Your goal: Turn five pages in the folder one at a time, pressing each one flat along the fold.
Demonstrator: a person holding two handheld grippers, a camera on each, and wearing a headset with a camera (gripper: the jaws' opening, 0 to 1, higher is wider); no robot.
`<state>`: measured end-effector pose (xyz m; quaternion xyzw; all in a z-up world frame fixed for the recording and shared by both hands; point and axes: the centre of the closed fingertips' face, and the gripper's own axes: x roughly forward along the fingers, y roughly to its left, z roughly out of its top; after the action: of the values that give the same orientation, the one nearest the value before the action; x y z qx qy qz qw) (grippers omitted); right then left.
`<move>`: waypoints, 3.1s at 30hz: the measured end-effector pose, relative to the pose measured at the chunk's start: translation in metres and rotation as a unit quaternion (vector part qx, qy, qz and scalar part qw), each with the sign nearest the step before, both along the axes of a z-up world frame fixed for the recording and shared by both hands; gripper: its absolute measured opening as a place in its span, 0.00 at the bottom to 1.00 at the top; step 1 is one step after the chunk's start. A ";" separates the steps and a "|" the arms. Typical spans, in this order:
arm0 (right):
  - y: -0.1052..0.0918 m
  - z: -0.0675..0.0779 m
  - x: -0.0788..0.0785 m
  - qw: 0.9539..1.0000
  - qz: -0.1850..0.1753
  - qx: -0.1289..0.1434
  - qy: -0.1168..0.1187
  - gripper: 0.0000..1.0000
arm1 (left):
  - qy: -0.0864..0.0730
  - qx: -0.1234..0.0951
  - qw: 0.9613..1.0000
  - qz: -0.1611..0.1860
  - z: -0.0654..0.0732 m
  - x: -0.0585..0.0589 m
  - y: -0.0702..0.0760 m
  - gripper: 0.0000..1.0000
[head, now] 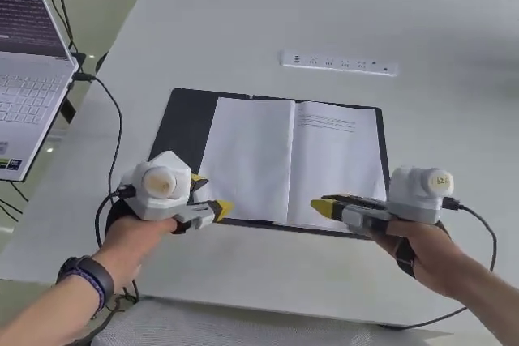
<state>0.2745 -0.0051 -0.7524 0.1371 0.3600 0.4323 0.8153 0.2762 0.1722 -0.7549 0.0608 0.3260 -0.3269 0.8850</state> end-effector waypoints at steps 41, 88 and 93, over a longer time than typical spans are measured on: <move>-0.109 0.051 -0.036 0.985 -0.079 -0.114 -0.105 0.63 | -0.050 0.000 0.999 0.011 0.076 -0.032 0.027 0.71; -0.114 0.051 -0.055 0.982 -0.117 -0.117 -0.094 0.67 | -0.043 -0.022 0.999 -0.022 0.082 -0.016 -0.031 0.73; -0.115 0.052 -0.056 0.981 -0.120 -0.116 -0.094 0.67 | -0.038 -0.019 0.999 -0.034 0.079 -0.010 -0.040 0.73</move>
<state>0.2188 -0.1200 -0.7008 0.0423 0.3103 0.2977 0.9018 0.2659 0.1326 -0.6762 0.0679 0.2833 -0.3602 0.8862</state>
